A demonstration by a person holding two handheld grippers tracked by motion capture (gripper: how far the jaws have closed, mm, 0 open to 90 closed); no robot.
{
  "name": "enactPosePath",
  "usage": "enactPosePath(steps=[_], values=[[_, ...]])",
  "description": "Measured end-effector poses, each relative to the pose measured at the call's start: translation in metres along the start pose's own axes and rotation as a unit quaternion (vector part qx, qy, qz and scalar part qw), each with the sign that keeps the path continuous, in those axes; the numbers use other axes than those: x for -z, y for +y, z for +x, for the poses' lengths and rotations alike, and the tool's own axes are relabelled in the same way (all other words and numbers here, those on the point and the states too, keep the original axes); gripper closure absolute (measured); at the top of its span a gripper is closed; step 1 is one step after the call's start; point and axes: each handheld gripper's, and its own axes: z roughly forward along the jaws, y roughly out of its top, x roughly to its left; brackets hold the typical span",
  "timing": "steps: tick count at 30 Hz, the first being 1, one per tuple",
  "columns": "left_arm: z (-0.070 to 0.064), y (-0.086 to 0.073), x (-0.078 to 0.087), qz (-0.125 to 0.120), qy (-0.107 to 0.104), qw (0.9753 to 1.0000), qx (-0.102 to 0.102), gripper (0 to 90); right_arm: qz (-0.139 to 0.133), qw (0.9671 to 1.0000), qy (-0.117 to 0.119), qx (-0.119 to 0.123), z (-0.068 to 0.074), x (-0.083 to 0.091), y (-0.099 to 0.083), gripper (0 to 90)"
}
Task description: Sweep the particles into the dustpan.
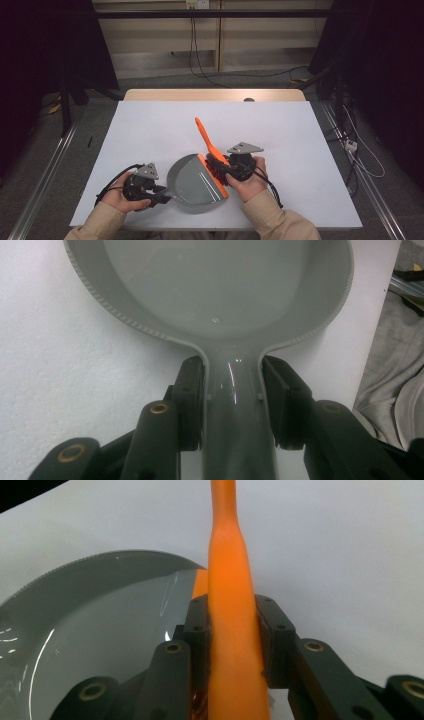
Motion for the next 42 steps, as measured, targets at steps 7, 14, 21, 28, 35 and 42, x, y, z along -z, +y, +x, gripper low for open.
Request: enactPosePath(steps=[7,14,21,28,35,42], values=[[0.0,0.0,0.0,0.0,0.0,1.0,0.001,62.8,-0.004,1.0,-0.001,-0.004,0.012,-0.005,0.001,71.5],[0.0,-0.001,0.0,-0.002,-0.001,1.0,0.003,62.8,-0.022,0.9991,0.027,-0.025,0.025,-0.008,0.007,71.6],[0.001,-0.002,0.002,-0.002,-0.002,1.0,0.001,62.8,-0.043,0.9983,0.039,0.004,0.039,-0.006,0.02,71.5],[0.001,-0.002,0.002,-0.001,-0.001,1.0,-0.001,62.9,-0.056,0.9984,0.012,0.0,0.015,0.002,0.027,71.5],[0.0,-0.002,0.001,-0.002,0.0,1.0,0.007,62.9,-0.037,0.9992,-0.016,-0.006,-0.004,0.001,0.006,71.5],[-0.001,0.0,0.0,-0.001,0.005,0.9999,0.011,62.9,-0.043,0.9988,0.015,-0.019,0.02,0.001,-0.006,71.4]])
